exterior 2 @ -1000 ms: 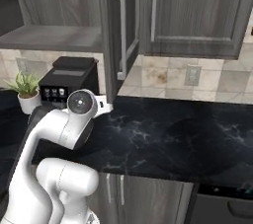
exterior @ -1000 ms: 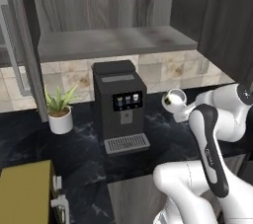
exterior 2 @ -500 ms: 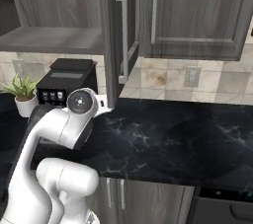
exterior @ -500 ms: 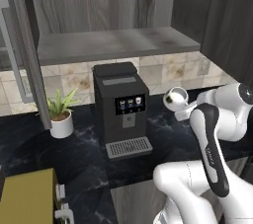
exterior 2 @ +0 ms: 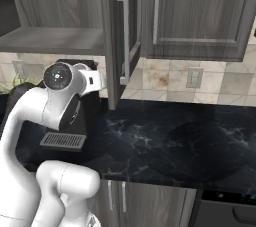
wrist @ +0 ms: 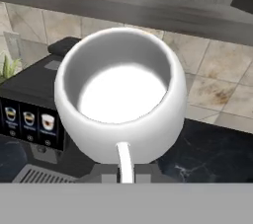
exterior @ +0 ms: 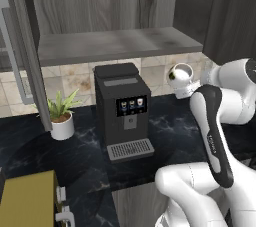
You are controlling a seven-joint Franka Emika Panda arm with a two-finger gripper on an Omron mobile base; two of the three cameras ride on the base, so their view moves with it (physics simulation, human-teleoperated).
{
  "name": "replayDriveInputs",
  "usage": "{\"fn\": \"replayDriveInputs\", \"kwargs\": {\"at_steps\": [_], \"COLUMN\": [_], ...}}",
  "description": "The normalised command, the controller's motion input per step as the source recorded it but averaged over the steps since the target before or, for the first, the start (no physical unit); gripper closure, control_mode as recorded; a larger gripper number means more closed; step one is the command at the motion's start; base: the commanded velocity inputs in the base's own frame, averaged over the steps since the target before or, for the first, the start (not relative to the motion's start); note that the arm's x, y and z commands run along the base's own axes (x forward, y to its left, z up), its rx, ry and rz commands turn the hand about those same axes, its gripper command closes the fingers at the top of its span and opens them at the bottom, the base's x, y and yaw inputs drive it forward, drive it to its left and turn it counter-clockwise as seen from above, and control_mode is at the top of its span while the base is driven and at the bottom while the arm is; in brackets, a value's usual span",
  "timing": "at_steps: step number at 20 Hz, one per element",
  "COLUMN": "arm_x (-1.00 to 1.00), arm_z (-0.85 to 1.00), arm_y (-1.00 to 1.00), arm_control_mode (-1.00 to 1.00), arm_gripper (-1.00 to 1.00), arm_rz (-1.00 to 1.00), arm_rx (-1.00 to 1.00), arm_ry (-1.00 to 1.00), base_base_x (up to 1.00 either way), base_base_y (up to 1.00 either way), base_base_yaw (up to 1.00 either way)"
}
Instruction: Move the mug from next to the sink to the open cabinet. Then, move the bowl with the tomato to the fridge to clear the area for faucet cleaning.
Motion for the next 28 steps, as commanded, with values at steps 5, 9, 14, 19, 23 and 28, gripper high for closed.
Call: {"fn": "replayDriveInputs", "kwargs": {"at_steps": [5, 9, 14, 19, 23, 28], "arm_x": [-0.25, 0.36, 0.99, 0.61, 0.36, 0.9], "arm_z": [1.0, 0.62, 0.1, 0.02, -0.03, -0.09], "arm_y": [0.0, 0.0, 0.01, 0.07, 0.08, 0.01], "arm_control_mode": [-1.0, -1.0, -1.0, -1.0, -1.0, -1.0], "arm_gripper": [1.0, 1.0, 1.0, 1.0, 1.0, 1.0], "arm_rz": [0.0, 0.0, 0.0, 0.01, 0.0, 0.0], "arm_rx": [0.07, 0.01, 0.0, 0.0, 0.0, 0.0], "arm_ry": [0.0, -0.03, 0.07, 0.08, 0.0, 0.0], "base_base_x": [0.0, 0.0, 0.0, 0.0, 0.0, 0.0], "base_base_y": [0.0, 0.0, 0.0, 0.0, 0.0, 0.0], "base_base_yaw": [0.0, 0.0, 0.0, 0.0, 0.0, 0.0]}}
